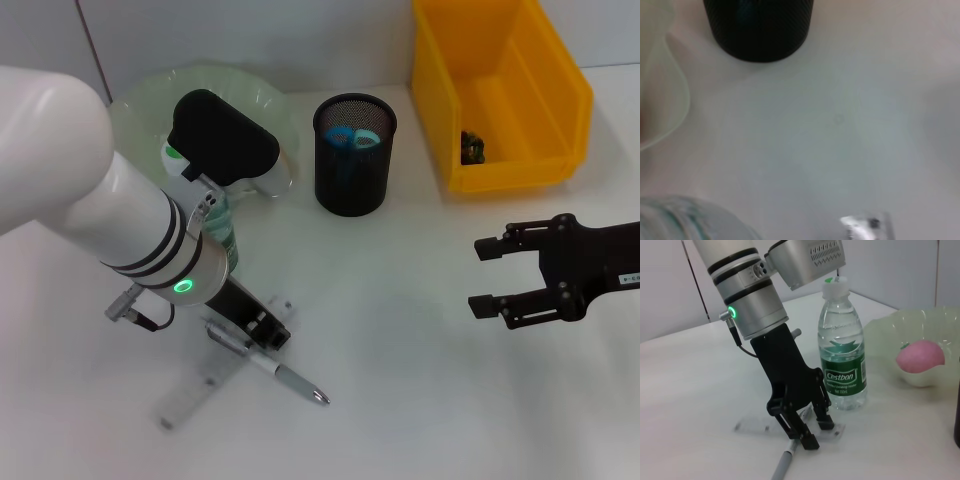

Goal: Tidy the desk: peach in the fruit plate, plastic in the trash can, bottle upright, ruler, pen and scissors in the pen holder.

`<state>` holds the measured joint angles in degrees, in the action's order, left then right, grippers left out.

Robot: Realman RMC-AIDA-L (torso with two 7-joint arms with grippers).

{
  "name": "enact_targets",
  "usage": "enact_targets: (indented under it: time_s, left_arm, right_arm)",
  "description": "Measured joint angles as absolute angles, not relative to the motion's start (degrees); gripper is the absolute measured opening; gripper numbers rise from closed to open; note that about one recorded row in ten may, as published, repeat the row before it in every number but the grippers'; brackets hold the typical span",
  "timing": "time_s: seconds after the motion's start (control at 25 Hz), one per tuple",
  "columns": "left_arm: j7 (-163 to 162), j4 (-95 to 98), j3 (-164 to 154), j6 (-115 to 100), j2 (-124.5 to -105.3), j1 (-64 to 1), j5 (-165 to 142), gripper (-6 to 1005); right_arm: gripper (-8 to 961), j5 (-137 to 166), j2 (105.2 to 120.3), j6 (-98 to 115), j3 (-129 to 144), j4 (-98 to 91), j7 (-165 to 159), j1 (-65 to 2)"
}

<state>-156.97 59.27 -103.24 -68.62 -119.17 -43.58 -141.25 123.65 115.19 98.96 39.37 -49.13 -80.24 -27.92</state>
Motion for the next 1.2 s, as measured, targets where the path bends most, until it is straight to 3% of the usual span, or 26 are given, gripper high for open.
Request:
enact_targets:
  time_s: [0.32, 0.56, 0.92, 1.2]
  left_arm:
    - [-156.96, 62.54, -102.64, -70.69, -119.18, -43.01, -140.84, 387]
    - [-157.02, 68.9, -98.47, -73.92, -118.86, -40.9, -137.19, 390]
    - [-148.43, 84.57, -84.26, -75.34, -118.64, -28.83, -117.62, 396]
    - [-130.48, 83.84, -79.92, -73.37, -118.65, -20.82, -95.1, 400]
  right_arm:
    - [771, 123.57, 115.21, 98.96, 39.37, -49.13, -80.24, -27.95]
    - [770, 123.34, 115.22, 99.19, 39.36, -49.27, -80.24, -28.02]
    - [770, 123.0, 115.14, 99.57, 38.71, -49.57, -80.24, -27.85]
    - [770, 122.79, 115.21, 99.22, 38.07, -49.31, -80.25, -27.78]
